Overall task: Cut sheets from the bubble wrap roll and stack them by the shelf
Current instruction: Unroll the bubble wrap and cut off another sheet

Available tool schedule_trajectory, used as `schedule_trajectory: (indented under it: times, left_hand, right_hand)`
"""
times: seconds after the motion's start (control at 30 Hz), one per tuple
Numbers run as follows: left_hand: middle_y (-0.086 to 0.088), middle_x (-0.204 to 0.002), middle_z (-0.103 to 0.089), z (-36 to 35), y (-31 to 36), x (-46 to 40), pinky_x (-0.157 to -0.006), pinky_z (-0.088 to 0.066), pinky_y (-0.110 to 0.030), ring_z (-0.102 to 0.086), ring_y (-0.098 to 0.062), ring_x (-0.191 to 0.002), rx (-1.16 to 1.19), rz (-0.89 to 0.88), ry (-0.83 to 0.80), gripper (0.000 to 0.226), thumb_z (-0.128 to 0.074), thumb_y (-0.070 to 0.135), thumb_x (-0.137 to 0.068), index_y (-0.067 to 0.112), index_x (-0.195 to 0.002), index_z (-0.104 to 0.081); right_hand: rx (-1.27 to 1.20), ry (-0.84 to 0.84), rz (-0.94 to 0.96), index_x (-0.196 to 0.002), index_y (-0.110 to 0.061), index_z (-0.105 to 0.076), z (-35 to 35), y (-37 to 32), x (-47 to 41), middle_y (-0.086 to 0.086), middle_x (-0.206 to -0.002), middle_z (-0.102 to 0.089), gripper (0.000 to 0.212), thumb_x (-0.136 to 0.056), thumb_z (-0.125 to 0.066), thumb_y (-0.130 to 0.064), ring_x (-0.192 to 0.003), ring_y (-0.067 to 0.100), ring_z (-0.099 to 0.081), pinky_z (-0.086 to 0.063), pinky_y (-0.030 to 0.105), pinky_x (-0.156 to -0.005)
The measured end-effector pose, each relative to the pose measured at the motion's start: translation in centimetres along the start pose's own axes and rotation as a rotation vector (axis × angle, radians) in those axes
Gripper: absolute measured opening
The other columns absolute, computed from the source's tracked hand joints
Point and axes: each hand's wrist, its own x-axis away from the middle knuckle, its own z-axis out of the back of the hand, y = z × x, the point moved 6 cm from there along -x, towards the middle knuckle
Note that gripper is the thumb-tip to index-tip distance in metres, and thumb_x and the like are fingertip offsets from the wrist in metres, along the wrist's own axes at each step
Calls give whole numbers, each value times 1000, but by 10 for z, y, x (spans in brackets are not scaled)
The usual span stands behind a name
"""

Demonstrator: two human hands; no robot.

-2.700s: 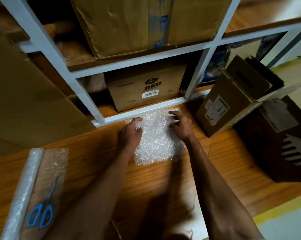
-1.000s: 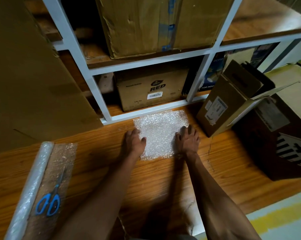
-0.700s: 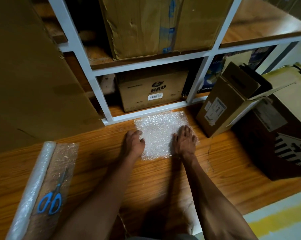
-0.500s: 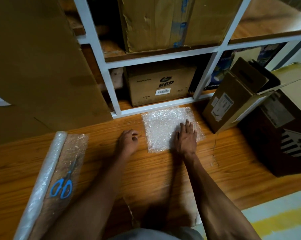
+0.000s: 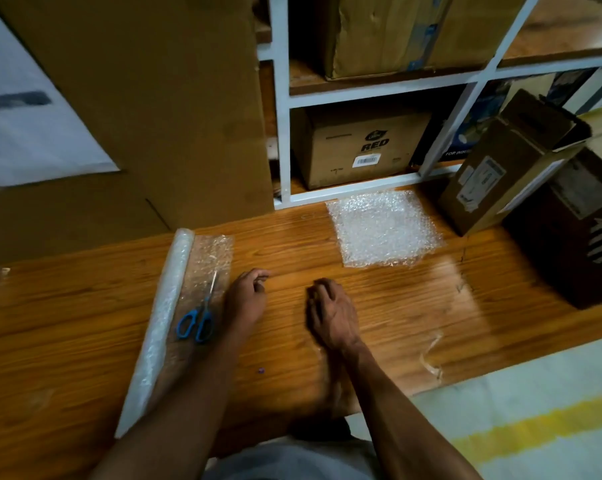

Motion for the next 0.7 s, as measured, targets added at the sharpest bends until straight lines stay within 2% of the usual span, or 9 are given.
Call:
schedule_trajectory:
  times: [0.1, 0.23, 0.3, 0.43, 0.47, 0.53, 0.6, 0.63, 0.7]
  left_hand:
    - [17, -108, -74, 17, -32, 10, -92, -57, -36, -69, -10, -100, 46, -7, -20, 34, -53, 22, -93, 53, -91, -65]
    - [6, -109, -76, 36, -48, 30, -90, -54, -30, -68, -18, -101, 45, -69, -69, 29, -57, 10, -96, 32, -98, -76]
    - [7, -108, -75, 42, -59, 37, -87, -55, -31, -68, -18, -98, 18, -75, -85, 26, -58, 12, -97, 31, -101, -76]
    - [7, -109, -75, 52, -79, 49, -90, -56, -35, -68, -17, -100, 48, -137, -141, 29, -56, 11, -94, 34, -95, -73]
    - [5, -109, -74, 55, -82, 52, -92, -55, -34, -68, -18, -101, 61, -156, -150, 30, -55, 9, -94, 31, -96, -74]
    - [3, -109, -74, 61, -85, 57, -92, -54, -33, -68, -19, -101, 81, -172, -164, 30, -55, 7, -95, 28, -97, -76]
    - [6, -109, -73, 66, -91, 62, -90, -54, -31, -68, -17, -100, 82, -175, -174, 30, -56, 9, -97, 32, -95, -74]
    - [8, -110, -72, 69, -93, 65, -88, -54, -30, -67, -15, -99, 72, -168, -179, 29, -56, 12, -98, 36, -94, -72]
    - [11, -112, -71, 76, -98, 70, -85, -53, -28, -66, -13, -98, 56, -152, -180, 29, -55, 15, -99, 38, -94, -71]
  right_hand:
    - [16, -64, 8, -108, -20, -56, -17, -40, 29, 6, -110, -54, 23, -101, -57, -42, -100, 32, -56, -50, 46, -83]
    - [78, -120, 63, -105, -25, -58, -38, -86, 61, -1, -106, -54, 44, -93, -61, -67, -100, 24, -52, -41, 42, -83]
    - [107, -121, 64, -98, -25, -60, -43, -102, 74, -2, -105, -54, 53, -89, -58, -77, -100, 23, -51, -41, 42, -85]
    - [124, -95, 51, -82, -26, -67, -43, -120, 99, -4, -108, -54, 58, -86, -58, -83, -100, 22, -51, -43, 43, -87]
    - [123, -108, 40, -88, -28, -70, -44, -122, 104, -5, -115, -55, 57, -85, -58, -84, -106, 22, -52, -44, 44, -90]
    - [87, -129, -3, -115, -34, -69, -47, -121, 111, -3, -141, -51, 60, -84, -59, -85, -125, 24, -52, -45, 44, -100]
    - [56, -131, -49, -146, -34, -53, -50, -121, 115, 0, -160, -40, 79, -85, -57, -85, -143, 25, -43, -41, 43, -110]
    - [52, -132, -69, -154, -32, -45, -51, -123, 115, 0, -163, -37, 86, -86, -57, -85, -148, 24, -39, -40, 44, -112]
    - [38, -138, -102, -157, -30, -40, -53, -124, 114, -1, -163, -37, 90, -87, -57, -83, -148, 23, -40, -42, 45, -113]
